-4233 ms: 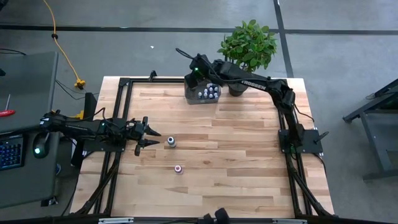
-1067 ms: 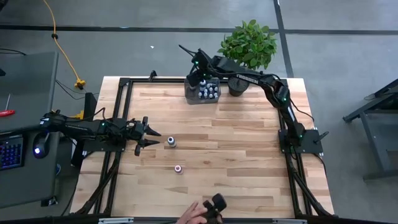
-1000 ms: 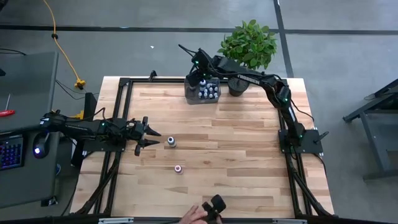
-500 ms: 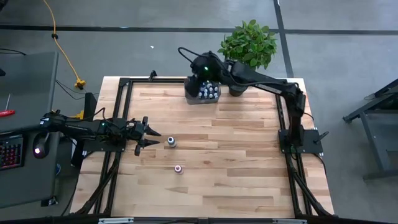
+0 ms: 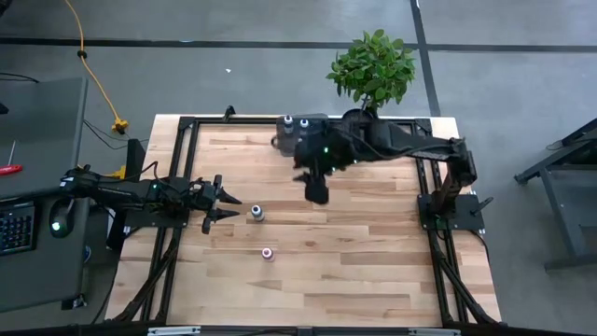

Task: Pick & Place food coloring
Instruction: Put the large pink food coloring bottle into the black bin

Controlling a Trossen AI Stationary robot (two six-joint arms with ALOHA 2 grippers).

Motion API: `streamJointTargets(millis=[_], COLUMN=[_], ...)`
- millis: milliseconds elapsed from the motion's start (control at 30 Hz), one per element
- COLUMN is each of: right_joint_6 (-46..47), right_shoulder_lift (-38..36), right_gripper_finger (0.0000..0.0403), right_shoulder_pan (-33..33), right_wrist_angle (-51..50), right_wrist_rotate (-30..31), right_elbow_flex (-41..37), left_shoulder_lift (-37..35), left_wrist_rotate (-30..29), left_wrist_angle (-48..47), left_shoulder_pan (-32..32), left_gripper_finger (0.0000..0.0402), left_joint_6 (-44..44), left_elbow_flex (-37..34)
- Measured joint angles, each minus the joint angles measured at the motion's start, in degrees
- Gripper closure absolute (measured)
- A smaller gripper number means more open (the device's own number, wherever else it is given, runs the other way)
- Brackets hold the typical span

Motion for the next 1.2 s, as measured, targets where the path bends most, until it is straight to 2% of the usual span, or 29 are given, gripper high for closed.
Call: streamJointTargets(millis=[200, 467, 600, 933, 1067, 1200], right_joint_6=[-4.32, -1.19, -0.50, -0.41, -0.39, -0.69], right_shoulder_lift=[-0.04, -0.09, -1.17, -2.27, -2.27, -1.96], right_gripper_finger=[0.0263, 0.0263, 0.0263, 0.0263, 0.0263, 0.0263], right_shoulder_pan=[5.30, 9.33, 10.49, 11.82, 12.26, 12.86], right_wrist_angle=[-0.55, 5.93, 15.52, 51.65, 62.61, 69.53], right_wrist_rotate=[-1.14, -3.71, -3.77, -3.56, -0.06, 3.75], right_elbow_flex=[-4.25, -15.47, -24.55, -48.39, -55.10, -58.91], left_shoulder_lift=[-0.02, -0.02, -0.02, -0.02, 0.00, -0.02], left_wrist_rotate=[0.02, 0.02, 0.02, 0.04, 0.03, 0.02], left_wrist_angle=[0.00, 0.00, 0.00, 0.00, 0.00, 0.00], left_shoulder_pan=[0.01, -0.01, 0.01, -0.01, 0.01, -0.01], left_gripper_finger=[0.0238, 0.0238, 0.0238, 0.0238, 0.0238, 0.0238], left_joint_6=[0.02, 0.02, 0.02, 0.00, 0.02, 0.00], left_elbow_flex=[0.00, 0.00, 0.00, 0.00, 0.00, 0.00])
